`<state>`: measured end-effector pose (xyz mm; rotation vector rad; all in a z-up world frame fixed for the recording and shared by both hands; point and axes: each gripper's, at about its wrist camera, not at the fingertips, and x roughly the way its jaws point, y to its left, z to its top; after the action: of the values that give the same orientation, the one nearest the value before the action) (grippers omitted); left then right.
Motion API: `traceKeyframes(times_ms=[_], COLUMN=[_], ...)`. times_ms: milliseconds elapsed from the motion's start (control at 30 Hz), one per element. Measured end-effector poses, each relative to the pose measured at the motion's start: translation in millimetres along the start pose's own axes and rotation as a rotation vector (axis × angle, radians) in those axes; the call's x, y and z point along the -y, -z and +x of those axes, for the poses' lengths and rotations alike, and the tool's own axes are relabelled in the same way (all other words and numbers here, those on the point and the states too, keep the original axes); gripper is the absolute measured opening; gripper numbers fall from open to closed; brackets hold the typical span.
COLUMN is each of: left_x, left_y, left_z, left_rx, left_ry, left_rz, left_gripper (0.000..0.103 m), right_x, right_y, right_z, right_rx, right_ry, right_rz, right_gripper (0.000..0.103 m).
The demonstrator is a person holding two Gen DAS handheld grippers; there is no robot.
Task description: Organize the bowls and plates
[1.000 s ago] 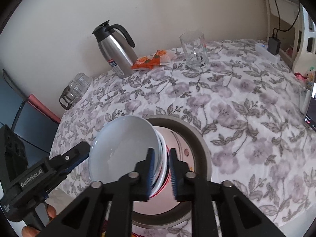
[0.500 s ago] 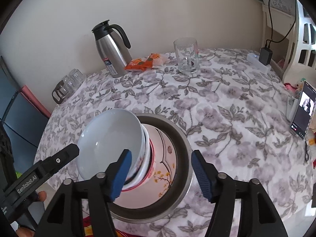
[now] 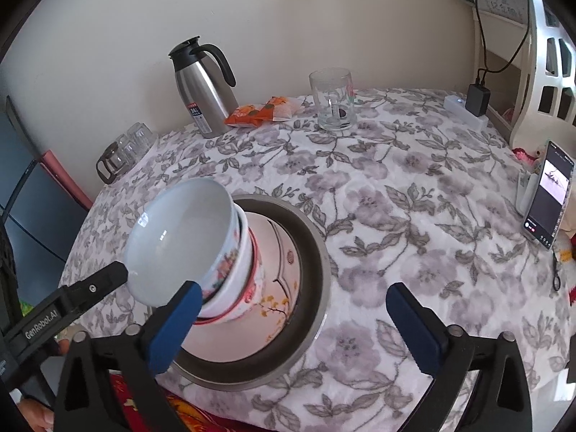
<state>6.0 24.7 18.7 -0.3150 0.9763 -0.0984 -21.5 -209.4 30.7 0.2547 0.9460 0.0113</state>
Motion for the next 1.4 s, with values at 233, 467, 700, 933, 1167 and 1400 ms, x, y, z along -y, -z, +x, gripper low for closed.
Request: traceKeyframes(times_ms=[233,467,700,933,1167,1400], left_x=[3,12,39,57,56,59], left_y=[14,31,52,71,75,83], left_z=[-6,-7,-6,4,3,4], left_rx=[0.01,-0.023,-0.082,-0.137,-0.125,-0.122], left_ry=[-0.02,-0.04,-0.075,-0.167,-0.201,-0.222], left_rz=[0.001,0.035,0.139,0.201,0.187,0.188], left_gripper=[0.098,0.098,0.098,0.098,0.098,0.098], right_x=[18,41,54,60,56,58], right_y=[19,34,36,41,52,52], right_z=[3,9,7,3,3,3], right_rx=[-0.004,-0.028,-0.022,-0.023,-0.033,-0.034], right_ry=[0.01,-0.003,-0.009,-0.037,-0.044,-0.035], right_rz=[-0.025,0.008,0.002,-0.039,-0.136,-0.127], right_gripper=[0.103,0.103,0.103,0.103,0.103,0.103])
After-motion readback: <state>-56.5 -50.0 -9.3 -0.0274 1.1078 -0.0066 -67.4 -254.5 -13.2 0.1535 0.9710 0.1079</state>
